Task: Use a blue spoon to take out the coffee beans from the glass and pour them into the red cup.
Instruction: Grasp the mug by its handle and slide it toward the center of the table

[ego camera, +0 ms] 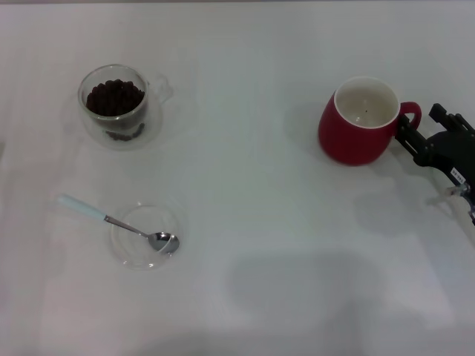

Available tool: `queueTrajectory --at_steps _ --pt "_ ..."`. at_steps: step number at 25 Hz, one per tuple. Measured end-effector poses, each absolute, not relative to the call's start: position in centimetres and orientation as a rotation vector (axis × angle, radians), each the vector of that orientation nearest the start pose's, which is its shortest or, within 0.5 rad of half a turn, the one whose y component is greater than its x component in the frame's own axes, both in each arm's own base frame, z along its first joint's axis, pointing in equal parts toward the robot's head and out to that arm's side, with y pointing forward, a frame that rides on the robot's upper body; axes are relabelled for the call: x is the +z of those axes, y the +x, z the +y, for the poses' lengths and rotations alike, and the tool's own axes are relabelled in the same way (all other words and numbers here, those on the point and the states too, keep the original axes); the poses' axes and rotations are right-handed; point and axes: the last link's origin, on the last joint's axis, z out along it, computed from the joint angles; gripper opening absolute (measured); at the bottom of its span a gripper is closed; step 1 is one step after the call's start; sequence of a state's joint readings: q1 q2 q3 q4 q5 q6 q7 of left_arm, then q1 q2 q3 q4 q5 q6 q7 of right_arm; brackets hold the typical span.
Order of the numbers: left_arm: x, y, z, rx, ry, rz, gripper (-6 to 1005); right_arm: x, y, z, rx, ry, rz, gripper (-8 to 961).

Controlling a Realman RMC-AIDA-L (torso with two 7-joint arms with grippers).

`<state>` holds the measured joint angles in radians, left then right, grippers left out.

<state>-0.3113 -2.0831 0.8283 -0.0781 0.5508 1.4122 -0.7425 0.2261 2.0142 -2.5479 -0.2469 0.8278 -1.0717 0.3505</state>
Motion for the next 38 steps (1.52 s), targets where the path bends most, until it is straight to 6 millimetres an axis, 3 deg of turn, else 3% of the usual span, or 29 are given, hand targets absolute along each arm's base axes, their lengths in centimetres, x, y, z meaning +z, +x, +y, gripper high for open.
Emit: queueTrajectory --at_steps 8,13,22,38 --pt "1.0 -38.1 25.6 -1.065 -1.295 -0.977 886 -4.2 37.4 25.5 0.651 -1.76 0.843 610" --pt "1.1 -38.1 25.6 -1.065 -1.29 -0.975 885 -4.5 36.9 25.5 0.689 -1.763 0.863 359" --pt "1.3 -38.2 25.6 -1.064 -1.273 -0.975 885 -4.9 36.1 25.8 0.717 -1.777 0.861 224" --pt "1.3 -37.6 26.6 -1.08 -1.286 -0.965 886 -7.9 33.0 25.4 0.75 -1.983 0.779 200"
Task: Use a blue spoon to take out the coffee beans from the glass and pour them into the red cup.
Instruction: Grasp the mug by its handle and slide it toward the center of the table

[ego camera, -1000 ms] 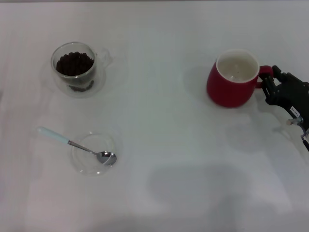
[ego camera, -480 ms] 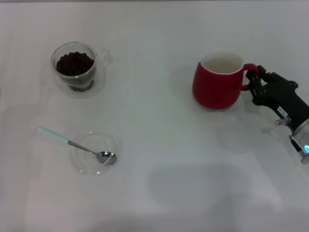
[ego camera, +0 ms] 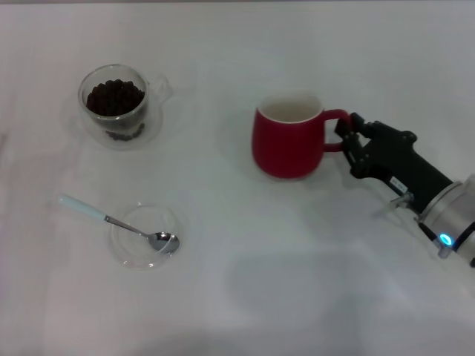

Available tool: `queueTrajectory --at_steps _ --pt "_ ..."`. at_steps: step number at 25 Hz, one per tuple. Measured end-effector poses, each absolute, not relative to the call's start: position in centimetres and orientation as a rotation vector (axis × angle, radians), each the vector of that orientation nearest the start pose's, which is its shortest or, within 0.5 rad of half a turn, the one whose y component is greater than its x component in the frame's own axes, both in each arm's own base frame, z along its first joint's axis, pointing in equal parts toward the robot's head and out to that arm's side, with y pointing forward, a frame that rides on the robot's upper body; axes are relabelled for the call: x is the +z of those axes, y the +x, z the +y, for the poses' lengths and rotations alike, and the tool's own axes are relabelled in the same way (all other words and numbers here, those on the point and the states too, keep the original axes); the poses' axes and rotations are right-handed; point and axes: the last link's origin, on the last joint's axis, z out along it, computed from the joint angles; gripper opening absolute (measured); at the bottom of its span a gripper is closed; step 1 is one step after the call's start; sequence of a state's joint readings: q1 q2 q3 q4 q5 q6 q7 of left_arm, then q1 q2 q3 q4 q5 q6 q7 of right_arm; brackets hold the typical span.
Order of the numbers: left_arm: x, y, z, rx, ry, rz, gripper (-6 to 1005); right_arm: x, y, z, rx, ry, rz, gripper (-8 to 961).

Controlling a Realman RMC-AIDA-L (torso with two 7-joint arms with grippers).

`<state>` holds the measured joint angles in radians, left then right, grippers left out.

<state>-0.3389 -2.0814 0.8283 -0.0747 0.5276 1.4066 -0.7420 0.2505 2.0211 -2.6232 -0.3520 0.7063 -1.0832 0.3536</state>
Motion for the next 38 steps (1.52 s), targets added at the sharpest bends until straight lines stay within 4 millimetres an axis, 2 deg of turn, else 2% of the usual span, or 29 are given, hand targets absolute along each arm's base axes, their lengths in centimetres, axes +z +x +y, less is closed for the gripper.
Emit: queueTrajectory --at_steps 6,14,20,38 --pt "1.2 -37.6 26.6 -1.079 -1.29 -0.97 885 -9.0 32.0 25.4 0.686 -2.054 0.666 196" --pt "1.0 -37.5 26.6 -1.079 -1.294 -0.975 886 -9.4 32.0 25.1 0.619 -2.097 0.58 165" --pt "0.8 -37.5 27.0 -1.072 -1.299 -0.986 885 -9.8 32.0 24.8 0.544 -2.141 0.454 164" --pt "0.7 -37.2 27.5 -1.075 -1.301 -0.988 886 -9.8 32.2 24.9 0.521 -2.143 0.453 151"
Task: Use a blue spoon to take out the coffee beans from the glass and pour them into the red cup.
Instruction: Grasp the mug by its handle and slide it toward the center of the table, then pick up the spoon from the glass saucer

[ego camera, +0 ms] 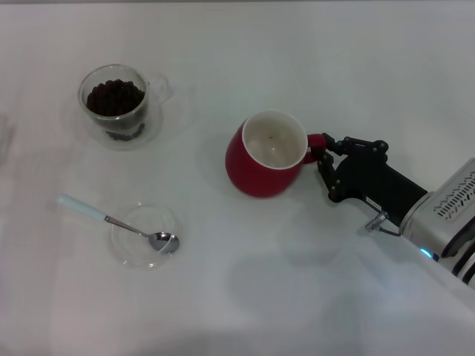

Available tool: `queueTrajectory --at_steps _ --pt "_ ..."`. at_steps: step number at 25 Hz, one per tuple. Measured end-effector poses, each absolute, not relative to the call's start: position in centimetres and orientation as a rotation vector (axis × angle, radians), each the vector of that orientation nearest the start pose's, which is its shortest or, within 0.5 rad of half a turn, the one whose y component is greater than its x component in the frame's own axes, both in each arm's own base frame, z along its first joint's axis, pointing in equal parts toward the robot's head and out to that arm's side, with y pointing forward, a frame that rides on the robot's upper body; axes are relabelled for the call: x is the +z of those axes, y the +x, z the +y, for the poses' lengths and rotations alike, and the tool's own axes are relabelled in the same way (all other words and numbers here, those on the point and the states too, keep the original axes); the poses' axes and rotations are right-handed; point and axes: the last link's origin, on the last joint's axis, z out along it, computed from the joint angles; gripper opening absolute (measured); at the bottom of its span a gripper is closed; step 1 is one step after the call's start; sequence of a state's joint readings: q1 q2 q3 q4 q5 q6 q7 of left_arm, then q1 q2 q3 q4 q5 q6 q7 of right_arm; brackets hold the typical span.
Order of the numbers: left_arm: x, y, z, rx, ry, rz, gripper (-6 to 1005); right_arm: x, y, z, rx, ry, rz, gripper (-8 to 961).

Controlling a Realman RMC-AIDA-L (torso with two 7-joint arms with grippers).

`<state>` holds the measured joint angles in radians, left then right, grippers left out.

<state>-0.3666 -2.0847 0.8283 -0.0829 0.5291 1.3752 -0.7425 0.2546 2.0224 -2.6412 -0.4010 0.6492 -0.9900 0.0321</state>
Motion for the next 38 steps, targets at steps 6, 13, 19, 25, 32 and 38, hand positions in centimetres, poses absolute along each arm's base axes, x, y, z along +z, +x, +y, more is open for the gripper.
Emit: queueTrajectory --at_steps 6,13,19,25,32,38 --pt "0.7 -37.3 27.5 -1.071 -1.301 -0.993 887 -9.9 31.7 25.0 0.542 -2.144 0.449 157" --pt "0.7 -37.3 27.5 -1.071 -1.299 -0.993 887 -9.8 31.5 24.9 0.567 -2.144 0.442 246" --pt "0.7 -37.3 27.5 -1.076 -1.296 -0.997 887 -9.5 31.4 24.5 0.623 -2.123 0.483 476" --pt "0.7 -37.3 27.5 -1.076 -1.296 -0.998 886 -8.6 31.9 23.8 0.702 -2.082 0.547 708" --pt "0.8 -37.3 27.5 -1.132 -1.269 -1.046 887 -7.1 33.8 22.3 0.749 -1.999 0.663 784" --pt "0.3 -37.9 26.4 -1.31 -1.152 -1.279 886 -3.6 36.4 22.3 0.921 -1.727 0.943 781"
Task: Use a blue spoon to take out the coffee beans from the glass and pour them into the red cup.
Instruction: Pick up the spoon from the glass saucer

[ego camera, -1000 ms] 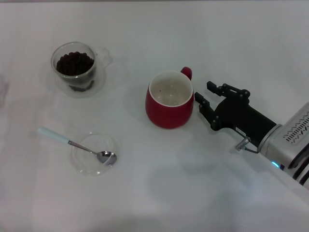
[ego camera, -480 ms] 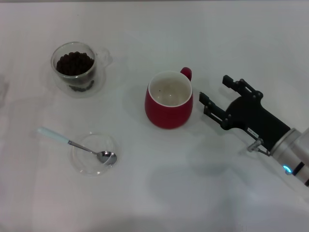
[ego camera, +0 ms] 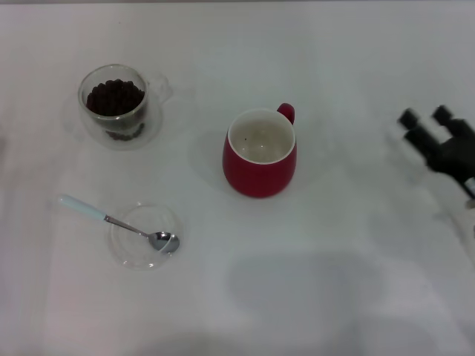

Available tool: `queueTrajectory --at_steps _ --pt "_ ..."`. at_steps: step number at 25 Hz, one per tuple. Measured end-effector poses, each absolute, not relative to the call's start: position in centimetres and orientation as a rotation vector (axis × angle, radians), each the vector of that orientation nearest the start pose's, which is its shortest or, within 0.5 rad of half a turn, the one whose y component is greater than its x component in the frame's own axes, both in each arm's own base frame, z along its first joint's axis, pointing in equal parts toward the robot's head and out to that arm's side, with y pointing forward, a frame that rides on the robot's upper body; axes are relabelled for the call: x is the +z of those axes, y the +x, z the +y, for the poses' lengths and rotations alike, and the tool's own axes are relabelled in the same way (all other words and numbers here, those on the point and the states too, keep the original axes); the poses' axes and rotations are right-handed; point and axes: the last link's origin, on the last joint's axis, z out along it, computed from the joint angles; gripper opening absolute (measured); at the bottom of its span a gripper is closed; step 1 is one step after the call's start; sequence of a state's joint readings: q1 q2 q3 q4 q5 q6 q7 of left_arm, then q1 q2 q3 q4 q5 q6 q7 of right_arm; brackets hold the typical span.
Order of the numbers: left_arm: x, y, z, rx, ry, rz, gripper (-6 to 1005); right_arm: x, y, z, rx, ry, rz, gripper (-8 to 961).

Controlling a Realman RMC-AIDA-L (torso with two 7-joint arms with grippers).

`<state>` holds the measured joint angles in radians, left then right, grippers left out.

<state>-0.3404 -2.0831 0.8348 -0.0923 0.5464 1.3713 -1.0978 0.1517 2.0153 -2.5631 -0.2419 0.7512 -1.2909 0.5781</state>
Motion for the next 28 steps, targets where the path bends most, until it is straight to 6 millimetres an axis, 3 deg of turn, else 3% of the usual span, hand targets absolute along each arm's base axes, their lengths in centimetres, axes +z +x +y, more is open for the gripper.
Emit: queueTrajectory --at_steps 1,7,12,19,28 --pt "-0.6 -38.1 25.4 -1.387 -1.102 -1.43 886 -3.1 36.8 22.4 0.932 -1.688 0.958 779" --pt "-3.0 -38.0 23.3 -1.433 -1.127 -1.716 884 -0.8 37.2 24.2 0.969 -1.55 0.923 782" --pt "-4.1 -37.5 22.2 -1.413 -1.217 -1.852 881 -0.1 36.8 25.5 0.993 -1.524 0.893 783" --pt "-5.2 -37.2 20.7 -1.352 -1.337 -1.884 878 0.1 36.0 26.9 1.013 -1.543 0.864 782" --pt "-5.8 -35.9 21.9 -1.27 -1.576 -1.795 874 0.0 35.4 28.0 1.015 -1.561 0.853 781"
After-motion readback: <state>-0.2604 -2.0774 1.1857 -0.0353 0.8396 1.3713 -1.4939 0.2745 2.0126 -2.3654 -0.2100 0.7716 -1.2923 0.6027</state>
